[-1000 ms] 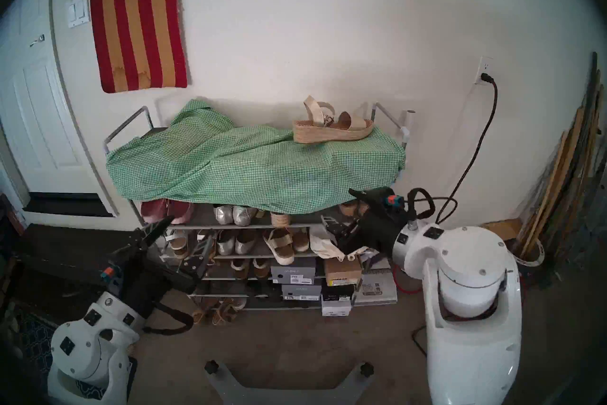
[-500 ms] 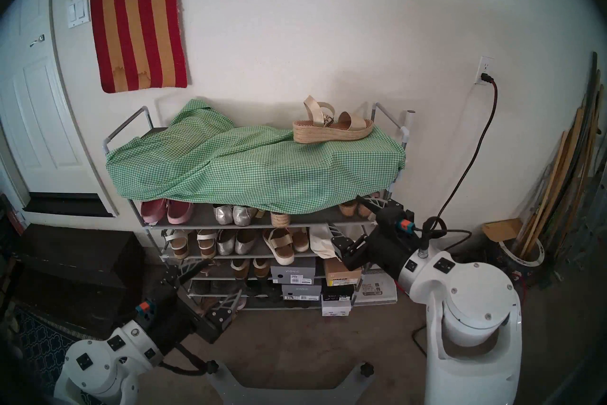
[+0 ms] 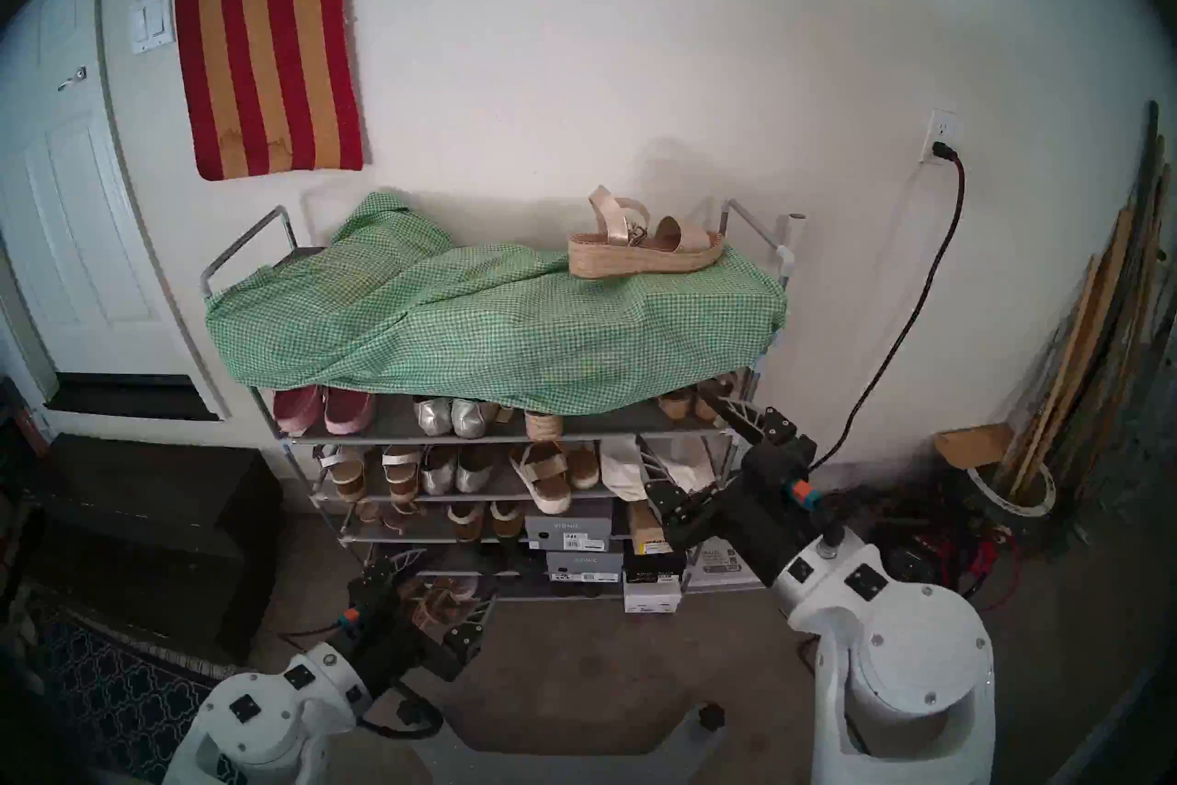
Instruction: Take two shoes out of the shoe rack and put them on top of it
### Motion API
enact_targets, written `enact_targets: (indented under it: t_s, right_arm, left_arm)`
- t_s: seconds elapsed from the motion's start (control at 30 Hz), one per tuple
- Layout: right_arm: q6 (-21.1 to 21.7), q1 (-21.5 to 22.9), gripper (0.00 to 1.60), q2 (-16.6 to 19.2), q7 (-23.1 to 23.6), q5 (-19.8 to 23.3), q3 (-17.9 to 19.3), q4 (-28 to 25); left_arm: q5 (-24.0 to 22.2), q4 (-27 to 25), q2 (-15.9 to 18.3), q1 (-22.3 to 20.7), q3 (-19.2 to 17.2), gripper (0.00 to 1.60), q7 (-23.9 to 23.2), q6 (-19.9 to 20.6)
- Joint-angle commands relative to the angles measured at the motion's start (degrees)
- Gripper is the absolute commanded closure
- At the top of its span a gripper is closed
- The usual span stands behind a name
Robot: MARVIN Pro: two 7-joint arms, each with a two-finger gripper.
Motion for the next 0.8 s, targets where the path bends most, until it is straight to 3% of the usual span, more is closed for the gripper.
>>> enact_targets:
  t_s: [0.0, 0.33, 0.77]
  right_arm:
    - [-4.88, -2.48, 0.00, -1.42, -1.22, 0.84, -0.50, 0.74]
    - [-8.60, -3.22, 0.00, -1.73, -2.27, 1.30, -0.71, 1.65]
    - [-10.03, -3.63, 0.00, -1.76, -2.85, 1.44, -0.85, 1.89]
  left_arm:
    - [0.77, 5.53, -2.59, -6.41, 0.92, 0.00, 3.63, -2.83]
    - [3.05, 14.82, -4.42, -14.93, 2.55, 0.00, 7.69, -4.96]
    - [4.39, 22.71, -4.82, -23.60, 6.26, 0.00, 9.83, -5.92]
